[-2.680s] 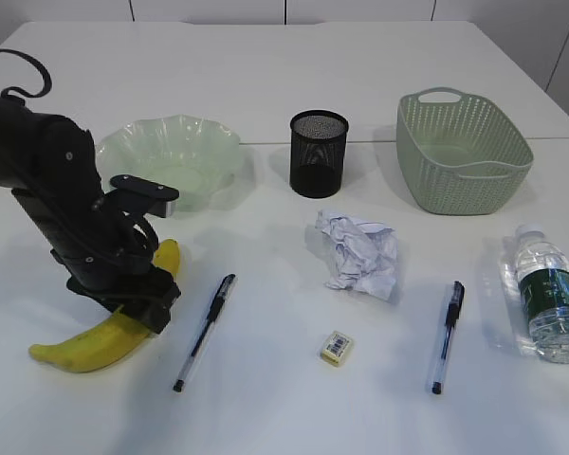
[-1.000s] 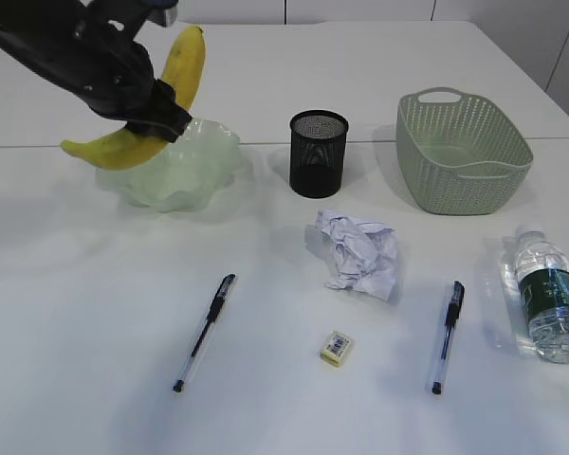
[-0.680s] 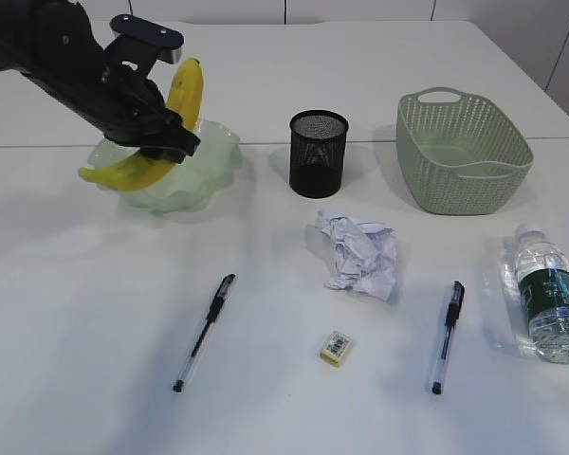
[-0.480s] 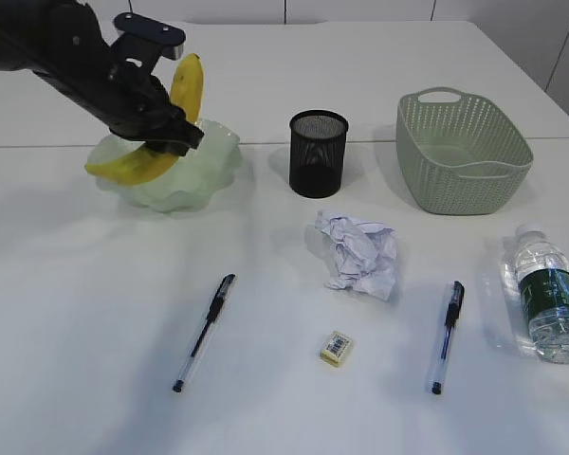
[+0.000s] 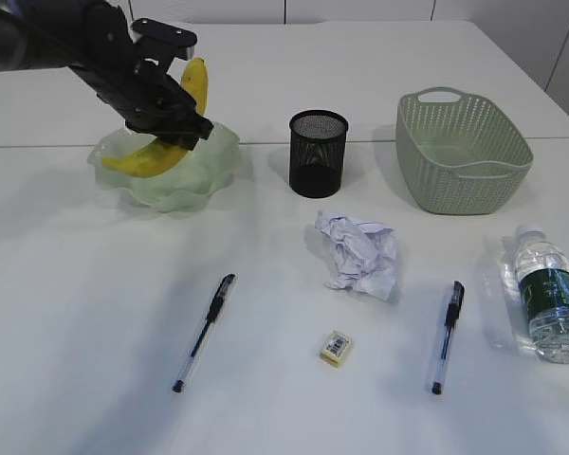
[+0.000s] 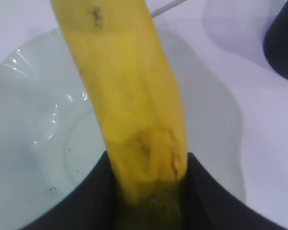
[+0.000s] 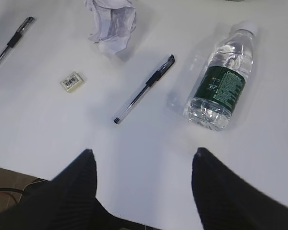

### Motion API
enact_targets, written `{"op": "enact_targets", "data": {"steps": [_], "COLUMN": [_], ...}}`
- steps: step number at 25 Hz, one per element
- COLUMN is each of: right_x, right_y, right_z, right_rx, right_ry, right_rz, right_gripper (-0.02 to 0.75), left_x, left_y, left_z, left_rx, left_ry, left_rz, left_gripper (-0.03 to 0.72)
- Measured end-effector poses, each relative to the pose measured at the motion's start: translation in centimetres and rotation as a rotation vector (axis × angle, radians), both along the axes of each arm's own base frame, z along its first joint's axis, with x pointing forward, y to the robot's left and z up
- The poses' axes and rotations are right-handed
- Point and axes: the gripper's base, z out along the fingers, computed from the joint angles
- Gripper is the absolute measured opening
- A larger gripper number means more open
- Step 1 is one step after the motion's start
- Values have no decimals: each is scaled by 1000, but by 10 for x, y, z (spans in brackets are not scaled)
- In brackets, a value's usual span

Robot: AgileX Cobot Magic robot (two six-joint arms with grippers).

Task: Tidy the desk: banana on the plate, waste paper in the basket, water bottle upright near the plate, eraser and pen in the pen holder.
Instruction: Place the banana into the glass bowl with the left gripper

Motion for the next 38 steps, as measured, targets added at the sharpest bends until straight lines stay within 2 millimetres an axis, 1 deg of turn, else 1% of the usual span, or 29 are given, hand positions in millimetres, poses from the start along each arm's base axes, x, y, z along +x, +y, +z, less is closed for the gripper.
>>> {"op": "enact_targets", "data": {"steps": [5,8,19,26,28,33,35,38], "right_x": [0,0,0,0,0,0,0,-1], "right_y": [0,0,0,0,0,0,0,0], "right_z": [0,0,0,0,0,0,0,-1], "right_rx": [-1,0,0,-1,-1,-1,-1,-1], "right_ry": [4,6,6,6,6,6,6,10], "right_rz": [1,1,1,2,2,2,2,2], "right_gripper": [463,463,463,463,463,463,463,463], "left_x": [8,9,10,12,13,10,10,10], "left_y": [9,13,13,12,12,13,13,13], "left_z": [-15,-19,-18,-9,-5,-6,-6,-6], "left_rx": [23,27,14,11,12,21,22,21], "left_ry": [74,88,92,87,88,119,123,121], "left_rz": [22,31,36,36,36,36,36,36], "left_gripper": [235,235,239,306,310,325,359,435]}}
